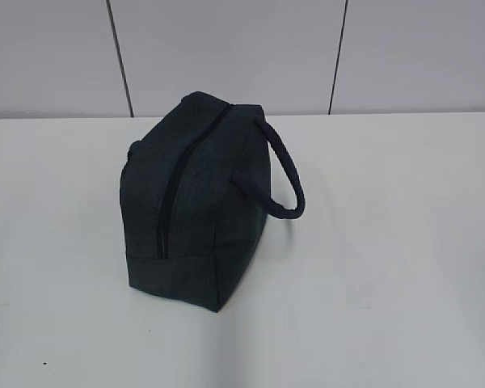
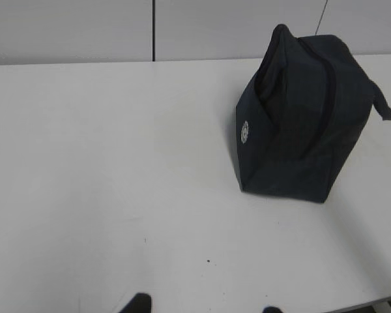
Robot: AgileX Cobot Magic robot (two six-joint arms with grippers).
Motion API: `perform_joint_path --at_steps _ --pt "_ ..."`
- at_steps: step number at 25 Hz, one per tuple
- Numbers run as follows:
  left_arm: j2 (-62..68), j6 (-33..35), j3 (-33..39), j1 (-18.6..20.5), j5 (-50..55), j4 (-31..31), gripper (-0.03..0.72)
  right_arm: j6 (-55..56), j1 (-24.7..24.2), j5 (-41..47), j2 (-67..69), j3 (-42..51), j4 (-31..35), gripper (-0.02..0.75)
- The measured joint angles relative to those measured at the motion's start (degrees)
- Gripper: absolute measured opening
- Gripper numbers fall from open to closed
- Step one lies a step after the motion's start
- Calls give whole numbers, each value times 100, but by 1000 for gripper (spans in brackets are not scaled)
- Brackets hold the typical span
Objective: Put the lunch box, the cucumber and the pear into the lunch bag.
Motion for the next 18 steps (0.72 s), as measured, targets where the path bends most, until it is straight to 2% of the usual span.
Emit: perform_joint_path --at_steps 3,8,13,18 --pt "14 0 161 0 -5 -12 323 10 0 0 -565 375 -53 550" --pt "-31 0 227 0 -277 -7 323 9 0 12 -650 872 -80 512" --pt "-31 0 325 0 -658 82 323 9 0 -29 -650 1011 -223 508" --pt "-31 0 518 0 -1009 196 317 9 0 -435 -650 1153 -302 507"
